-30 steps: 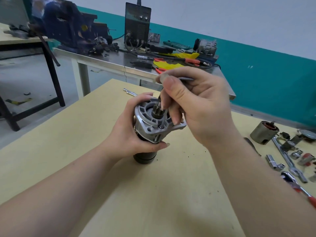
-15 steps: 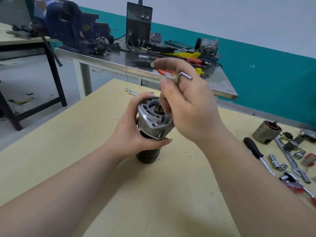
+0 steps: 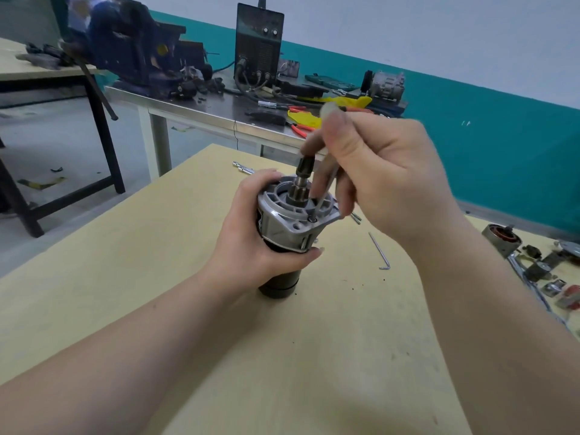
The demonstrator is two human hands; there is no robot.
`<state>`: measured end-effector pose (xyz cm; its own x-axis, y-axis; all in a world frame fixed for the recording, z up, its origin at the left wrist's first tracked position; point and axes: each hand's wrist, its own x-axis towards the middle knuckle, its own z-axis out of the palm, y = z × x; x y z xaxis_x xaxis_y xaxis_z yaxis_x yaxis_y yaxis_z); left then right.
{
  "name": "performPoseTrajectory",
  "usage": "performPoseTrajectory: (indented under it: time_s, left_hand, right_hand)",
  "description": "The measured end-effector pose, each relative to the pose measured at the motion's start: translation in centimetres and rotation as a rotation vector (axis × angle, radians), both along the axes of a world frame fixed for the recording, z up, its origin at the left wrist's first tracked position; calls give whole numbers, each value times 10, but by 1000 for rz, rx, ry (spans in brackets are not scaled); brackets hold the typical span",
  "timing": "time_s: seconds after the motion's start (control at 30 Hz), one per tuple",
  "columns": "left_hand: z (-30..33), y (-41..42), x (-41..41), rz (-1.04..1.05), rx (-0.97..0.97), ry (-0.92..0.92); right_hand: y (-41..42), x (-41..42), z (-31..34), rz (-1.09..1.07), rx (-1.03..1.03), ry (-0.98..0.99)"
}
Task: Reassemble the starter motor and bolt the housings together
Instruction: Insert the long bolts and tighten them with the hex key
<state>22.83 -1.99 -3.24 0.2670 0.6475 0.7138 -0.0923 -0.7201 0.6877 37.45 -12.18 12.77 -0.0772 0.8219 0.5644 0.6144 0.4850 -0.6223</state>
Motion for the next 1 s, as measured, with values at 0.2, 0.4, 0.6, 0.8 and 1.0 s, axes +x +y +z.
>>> performPoseTrajectory:
  time_s: [0.2, 0.4, 0.6, 0.8, 1.0]
  left_hand:
    - [-1, -1, 3, 3, 43, 16]
    - [-1, 5, 1, -61, 48, 16]
    - [-1, 9, 0, -109, 41, -1]
    - [-2, 9, -1, -125, 71, -9]
    - [2, 9, -3, -137, 78, 15]
  right_hand:
    - [12, -9, 2, -367, 80, -191]
    - [5, 2, 5, 122, -283, 416]
    - [9, 2, -12, 249, -194, 574]
    - [6, -32, -50, 29, 259, 611]
    - [13, 9, -14, 368, -225, 443]
